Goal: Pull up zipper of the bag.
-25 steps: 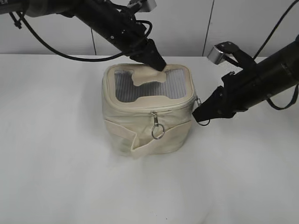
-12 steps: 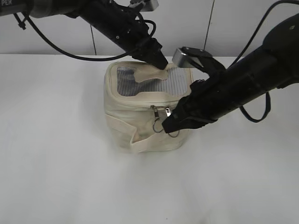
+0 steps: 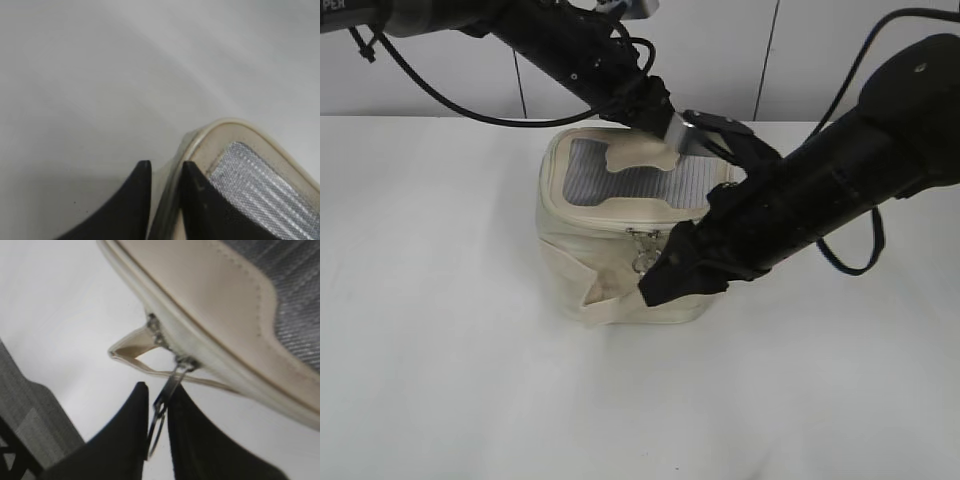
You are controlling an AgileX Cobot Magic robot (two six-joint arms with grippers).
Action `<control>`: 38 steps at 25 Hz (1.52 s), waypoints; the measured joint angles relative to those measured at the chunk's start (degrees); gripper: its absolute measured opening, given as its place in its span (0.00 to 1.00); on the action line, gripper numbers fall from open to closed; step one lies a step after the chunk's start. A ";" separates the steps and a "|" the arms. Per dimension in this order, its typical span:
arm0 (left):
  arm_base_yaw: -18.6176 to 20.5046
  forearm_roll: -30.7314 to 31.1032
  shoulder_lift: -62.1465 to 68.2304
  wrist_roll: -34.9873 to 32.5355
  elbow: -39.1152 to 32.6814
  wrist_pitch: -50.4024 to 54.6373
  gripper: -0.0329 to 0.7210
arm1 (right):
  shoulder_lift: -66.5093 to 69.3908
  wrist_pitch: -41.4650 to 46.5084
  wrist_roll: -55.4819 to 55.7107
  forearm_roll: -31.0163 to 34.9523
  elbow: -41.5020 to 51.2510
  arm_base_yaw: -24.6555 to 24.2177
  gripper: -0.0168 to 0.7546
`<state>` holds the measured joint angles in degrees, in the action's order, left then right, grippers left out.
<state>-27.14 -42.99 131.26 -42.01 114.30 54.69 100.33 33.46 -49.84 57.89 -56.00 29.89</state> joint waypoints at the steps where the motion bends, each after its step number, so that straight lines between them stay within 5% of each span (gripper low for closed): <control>1: 0.07 -0.07 -0.08 0.23 0.00 -0.21 0.34 | -0.14 1.98 0.78 -0.98 0.00 -0.87 0.44; 4: 0.93 -0.01 -1.28 1.28 0.00 0.49 0.43 | -1.40 5.91 4.18 -5.92 0.23 -5.60 0.60; 10: 3.57 0.22 -10.20 4.46 -4.38 0.01 0.36 | -9.64 10.25 6.17 -10.81 3.33 -17.57 0.61; 14: 2.87 3.65 -19.96 8.91 -15.68 -4.50 0.36 | -16.59 14.87 10.19 -15.61 5.22 -22.22 0.61; 21: 1.39 11.49 -45.57 13.31 -45.07 -17.35 0.36 | -31.41 20.68 23.04 -28.54 8.05 -22.80 0.61; 27: 1.57 16.63 -73.31 20.04 -65.30 -16.62 0.38 | -47.50 28.53 28.48 -35.43 8.32 -22.80 0.66; 38: 1.57 34.22 -120.35 38.53 -72.56 9.52 0.50 | -85.25 32.06 38.16 -44.95 21.57 -22.52 0.68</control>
<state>-25.57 -8.77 10.90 -3.48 41.74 64.21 15.08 65.51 -11.68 12.94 -34.43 7.37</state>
